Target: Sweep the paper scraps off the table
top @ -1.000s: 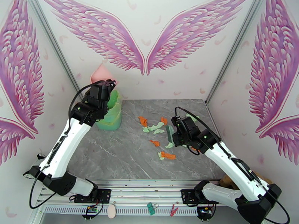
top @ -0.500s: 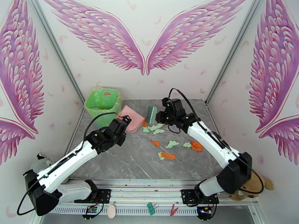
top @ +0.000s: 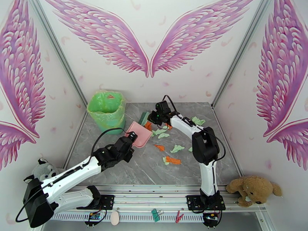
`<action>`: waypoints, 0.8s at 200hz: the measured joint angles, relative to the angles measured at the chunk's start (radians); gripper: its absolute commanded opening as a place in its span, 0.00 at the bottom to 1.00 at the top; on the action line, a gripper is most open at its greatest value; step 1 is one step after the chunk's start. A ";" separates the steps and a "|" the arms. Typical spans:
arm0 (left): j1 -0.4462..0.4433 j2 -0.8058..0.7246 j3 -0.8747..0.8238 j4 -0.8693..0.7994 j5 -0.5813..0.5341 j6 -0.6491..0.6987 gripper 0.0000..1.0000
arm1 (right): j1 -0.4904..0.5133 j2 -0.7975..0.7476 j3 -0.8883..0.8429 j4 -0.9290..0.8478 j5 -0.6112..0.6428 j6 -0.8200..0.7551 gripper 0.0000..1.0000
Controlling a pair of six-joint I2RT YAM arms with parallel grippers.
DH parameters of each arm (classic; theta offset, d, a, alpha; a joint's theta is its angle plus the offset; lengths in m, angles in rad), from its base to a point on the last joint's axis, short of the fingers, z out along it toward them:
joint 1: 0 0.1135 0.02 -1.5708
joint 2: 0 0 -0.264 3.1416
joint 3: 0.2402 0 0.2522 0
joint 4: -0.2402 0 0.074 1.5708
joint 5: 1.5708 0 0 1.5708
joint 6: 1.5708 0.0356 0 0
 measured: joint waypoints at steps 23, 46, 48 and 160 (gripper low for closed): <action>0.000 -0.006 -0.029 0.022 0.005 0.001 0.00 | -0.003 0.021 -0.003 0.000 -0.010 0.026 0.00; 0.000 -0.010 -0.055 0.039 0.018 0.001 0.00 | -0.014 0.008 -0.067 0.035 -0.024 0.041 0.00; 0.000 -0.010 -0.056 0.042 0.019 0.002 0.00 | -0.016 0.005 -0.077 0.039 -0.026 0.041 0.00; 0.000 0.077 -0.064 0.122 0.061 0.006 0.00 | -0.182 -0.624 -0.755 -0.028 -0.022 -0.103 0.00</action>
